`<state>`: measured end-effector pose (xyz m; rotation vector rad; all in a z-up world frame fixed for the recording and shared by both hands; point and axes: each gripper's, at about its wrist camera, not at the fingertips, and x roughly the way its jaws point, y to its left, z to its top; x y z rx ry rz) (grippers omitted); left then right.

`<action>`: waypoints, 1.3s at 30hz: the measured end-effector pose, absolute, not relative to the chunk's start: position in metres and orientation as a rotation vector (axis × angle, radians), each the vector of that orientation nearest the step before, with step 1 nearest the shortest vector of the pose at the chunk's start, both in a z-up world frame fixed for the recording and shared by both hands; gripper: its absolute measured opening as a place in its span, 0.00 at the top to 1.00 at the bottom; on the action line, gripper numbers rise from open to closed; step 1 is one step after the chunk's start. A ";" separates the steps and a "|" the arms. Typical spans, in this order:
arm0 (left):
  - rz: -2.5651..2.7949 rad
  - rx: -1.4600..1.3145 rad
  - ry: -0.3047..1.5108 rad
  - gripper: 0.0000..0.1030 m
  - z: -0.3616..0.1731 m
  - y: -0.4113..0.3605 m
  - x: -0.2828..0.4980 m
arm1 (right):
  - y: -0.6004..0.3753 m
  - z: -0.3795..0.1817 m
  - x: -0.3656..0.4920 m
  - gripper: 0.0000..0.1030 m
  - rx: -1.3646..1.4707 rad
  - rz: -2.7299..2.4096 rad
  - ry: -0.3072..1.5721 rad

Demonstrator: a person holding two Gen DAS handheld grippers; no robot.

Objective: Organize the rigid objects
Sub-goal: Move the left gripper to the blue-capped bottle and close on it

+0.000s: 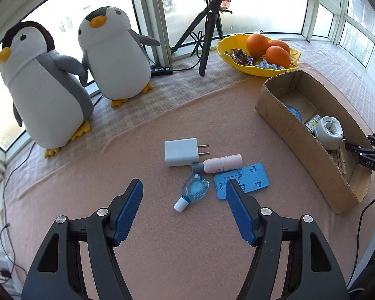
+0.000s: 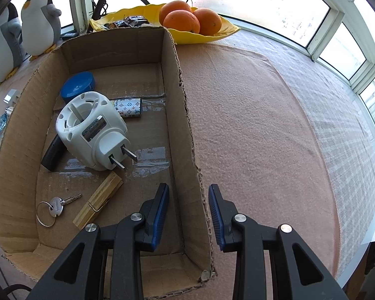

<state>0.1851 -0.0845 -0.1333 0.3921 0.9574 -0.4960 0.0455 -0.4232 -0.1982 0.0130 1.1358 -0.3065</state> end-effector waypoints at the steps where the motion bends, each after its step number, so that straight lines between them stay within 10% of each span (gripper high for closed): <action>1: -0.491 0.393 0.960 0.33 -0.135 -0.081 0.185 | -0.423 -0.198 0.046 0.71 0.010 -0.308 1.137; 26: -0.630 0.414 1.090 0.34 -0.194 -0.067 0.207 | -0.416 -0.198 0.049 0.71 -0.014 -0.339 1.150; 39: -0.698 0.399 1.126 0.56 -0.202 -0.080 0.218 | -0.416 -0.198 0.050 0.71 -0.015 -0.346 1.154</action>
